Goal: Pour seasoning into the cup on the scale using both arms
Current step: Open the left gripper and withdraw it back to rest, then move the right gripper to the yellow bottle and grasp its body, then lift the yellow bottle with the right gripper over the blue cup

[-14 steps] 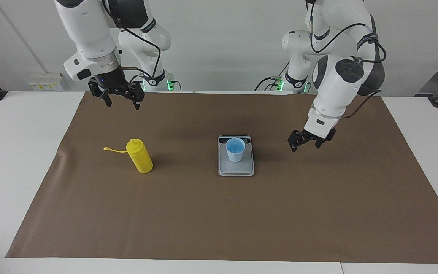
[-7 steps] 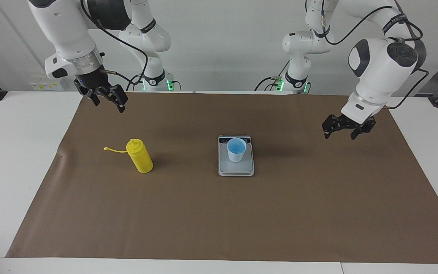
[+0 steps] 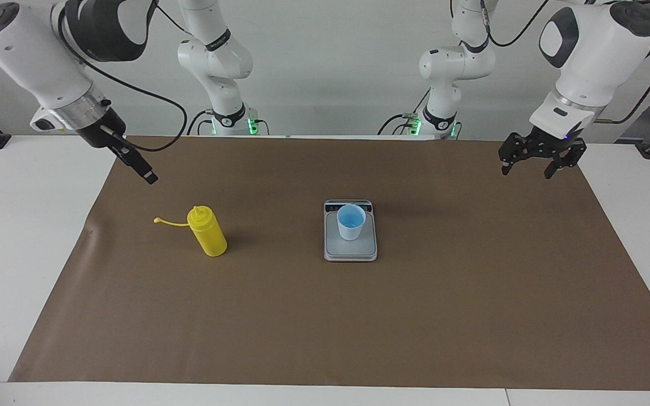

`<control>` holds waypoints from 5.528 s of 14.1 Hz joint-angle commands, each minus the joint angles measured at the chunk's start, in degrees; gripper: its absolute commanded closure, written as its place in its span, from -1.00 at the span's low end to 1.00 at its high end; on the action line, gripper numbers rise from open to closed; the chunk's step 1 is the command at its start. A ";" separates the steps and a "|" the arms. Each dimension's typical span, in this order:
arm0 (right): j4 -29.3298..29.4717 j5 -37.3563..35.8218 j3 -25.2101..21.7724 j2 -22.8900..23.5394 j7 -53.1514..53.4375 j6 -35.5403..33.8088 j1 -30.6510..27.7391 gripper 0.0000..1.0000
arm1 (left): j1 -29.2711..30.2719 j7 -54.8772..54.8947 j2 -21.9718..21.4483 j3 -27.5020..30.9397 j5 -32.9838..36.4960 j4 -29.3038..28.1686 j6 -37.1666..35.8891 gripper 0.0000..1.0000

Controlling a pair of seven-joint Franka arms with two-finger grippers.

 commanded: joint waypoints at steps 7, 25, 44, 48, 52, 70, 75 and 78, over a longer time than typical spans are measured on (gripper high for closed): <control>0.21 16.15 0.36 12.32 10.71 1.61 -8.04 -1.00 | 0.24 -2.67 1.81 -0.21 -0.18 2.96 -2.62 -1.00; -13.04 38.83 0.45 18.75 15.30 8.45 -3.40 -0.92 | 0.15 -2.58 0.41 0.05 0.09 1.11 -5.18 -1.00; -14.03 41.84 0.45 13.14 22.21 12.57 2.65 0.96 | 0.68 -2.75 0.32 0.22 0.09 1.10 -4.47 -1.00; -13.67 41.66 0.45 10.14 32.24 21.37 9.16 1.00 | 0.68 -2.75 0.32 0.22 0.09 1.10 -4.47 -1.00; -13.50 33.34 0.36 8.29 41.37 32.70 18.47 1.00 | 0.68 -2.84 0.32 0.22 0.09 1.10 -4.47 -1.00; -9.54 -36.08 0.45 12.42 79.89 43.63 41.96 1.00 | 0.68 -2.75 0.32 0.22 0.09 1.10 -4.47 -1.00; -9.81 -57.01 0.54 13.83 85.77 38.72 45.74 1.00 | 0.68 -2.84 0.32 0.22 0.09 1.10 -4.47 -1.00; -9.54 -65.27 0.54 14.35 86.93 36.25 46.79 1.00 | 0.68 -2.75 0.32 0.22 0.09 1.10 -4.47 -1.00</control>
